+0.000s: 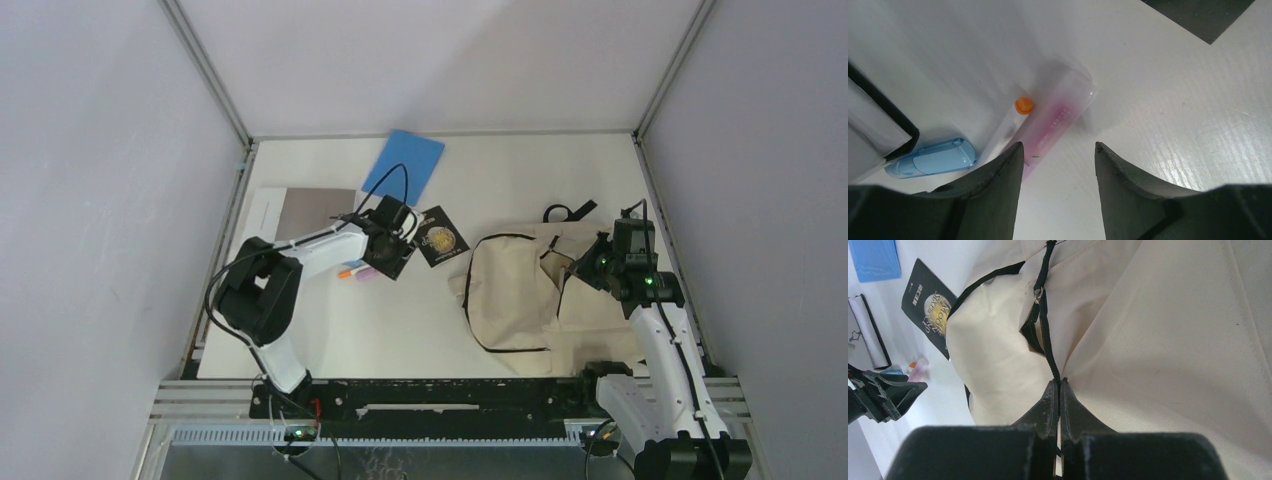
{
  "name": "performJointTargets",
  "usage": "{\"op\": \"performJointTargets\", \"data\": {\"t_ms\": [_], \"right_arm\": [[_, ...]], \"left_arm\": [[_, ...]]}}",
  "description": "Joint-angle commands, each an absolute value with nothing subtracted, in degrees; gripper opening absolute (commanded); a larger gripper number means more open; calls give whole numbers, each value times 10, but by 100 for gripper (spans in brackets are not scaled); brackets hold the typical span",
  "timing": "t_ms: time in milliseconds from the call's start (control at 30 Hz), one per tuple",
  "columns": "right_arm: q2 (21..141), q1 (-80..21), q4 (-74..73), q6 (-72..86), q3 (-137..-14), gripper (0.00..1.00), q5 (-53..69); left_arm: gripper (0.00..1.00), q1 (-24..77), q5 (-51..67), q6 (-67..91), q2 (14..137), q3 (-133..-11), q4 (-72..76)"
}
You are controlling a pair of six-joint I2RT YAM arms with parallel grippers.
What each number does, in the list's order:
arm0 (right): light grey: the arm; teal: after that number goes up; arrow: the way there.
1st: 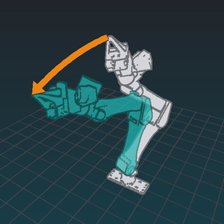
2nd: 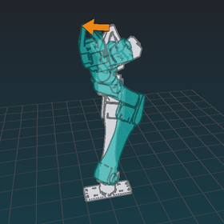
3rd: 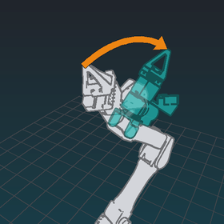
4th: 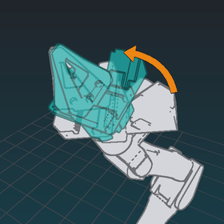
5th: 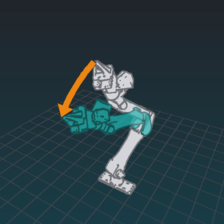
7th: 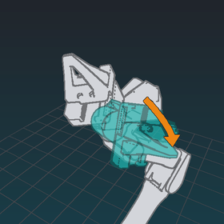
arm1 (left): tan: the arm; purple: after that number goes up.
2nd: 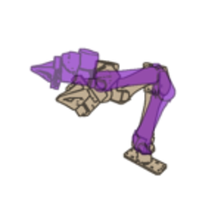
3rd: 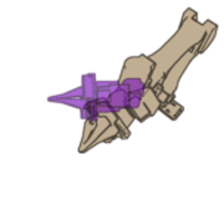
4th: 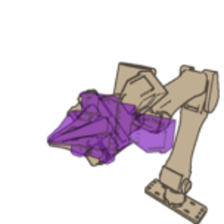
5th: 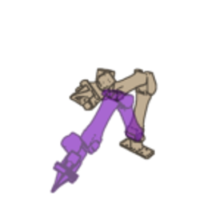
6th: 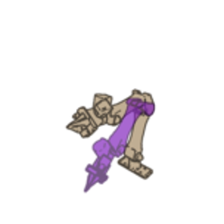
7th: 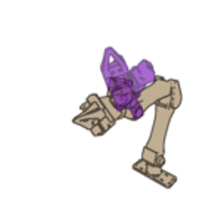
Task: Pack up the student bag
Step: Pick up the stationery from the center of the board.
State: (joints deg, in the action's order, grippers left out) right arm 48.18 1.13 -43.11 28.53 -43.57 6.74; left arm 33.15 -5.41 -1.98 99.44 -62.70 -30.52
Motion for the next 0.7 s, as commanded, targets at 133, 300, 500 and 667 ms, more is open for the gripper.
{"op": "performJointTargets", "data": {"t_ms": [133, 300, 500, 667], "right_arm": [[469, 10, -402, 285, -455, 0, 70], [467, 10, -404, 283, -455, 0, 69], [461, 10, -403, 287, -456, 0, 72], [459, 10, -408, 286, -456, 0, 71]], "left_arm": [[56, 327, -48, -21, 1031, -676, -306], [51, 328, -23, 19, 1026, -673, -317], [43, 342, 20, 85, 1023, -663, -331], [40, 358, 40, 147, 1023, -657, -339]]}}
